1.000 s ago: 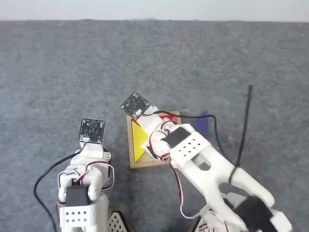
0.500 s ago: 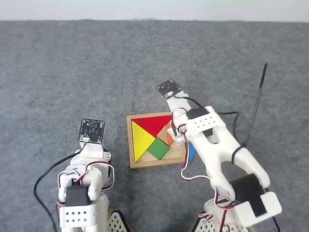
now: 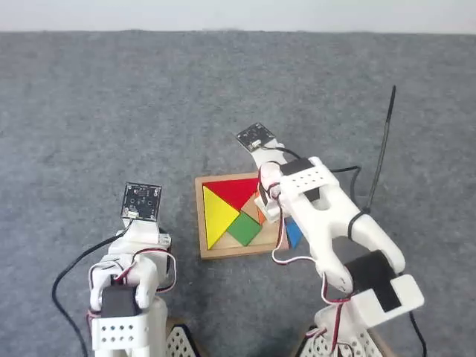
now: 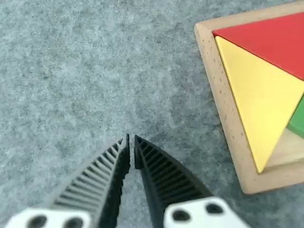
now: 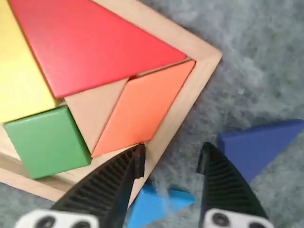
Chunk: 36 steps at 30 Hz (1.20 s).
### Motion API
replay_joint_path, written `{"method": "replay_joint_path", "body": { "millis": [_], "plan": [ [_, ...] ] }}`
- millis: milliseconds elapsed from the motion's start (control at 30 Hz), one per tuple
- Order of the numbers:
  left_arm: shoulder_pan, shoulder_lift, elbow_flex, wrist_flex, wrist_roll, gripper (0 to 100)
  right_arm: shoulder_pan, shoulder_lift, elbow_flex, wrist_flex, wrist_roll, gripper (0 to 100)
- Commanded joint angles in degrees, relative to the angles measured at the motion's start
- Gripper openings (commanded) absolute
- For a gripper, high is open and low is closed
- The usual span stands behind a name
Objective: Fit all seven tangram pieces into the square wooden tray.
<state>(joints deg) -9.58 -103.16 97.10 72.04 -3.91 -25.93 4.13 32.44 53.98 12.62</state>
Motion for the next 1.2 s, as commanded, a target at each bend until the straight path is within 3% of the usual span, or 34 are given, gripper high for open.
{"method": "replay_joint_path", "body": {
  "millis": [0,333,633,867,1000,1167],
  "plan": [
    [0.3,-0.9,-0.6,0.2,-0.1,2,0.6,2.0,-1.7,0.1,0.4,16.9],
    [0.3,-0.9,-0.6,0.2,-0.1,2,-2.9,0.7,-0.7,2.2,0.4,17.0],
    [0.3,-0.9,-0.6,0.2,-0.1,2,-3.3,-10.7,7.6,0.0,0.1,17.1],
    [0.3,-0.9,-0.6,0.2,-0.1,2,-3.0,-7.0,8.8,-1.6,0.0,16.5],
    [0.3,-0.9,-0.6,0.2,-0.1,2,-2.0,-4.4,6.2,-2.2,-0.1,8.0],
    [0.3,-0.9,-0.6,0.2,-0.1,2,4.5,0.1,0.1,-2.5,-3.3,2.0]
  ]
}}
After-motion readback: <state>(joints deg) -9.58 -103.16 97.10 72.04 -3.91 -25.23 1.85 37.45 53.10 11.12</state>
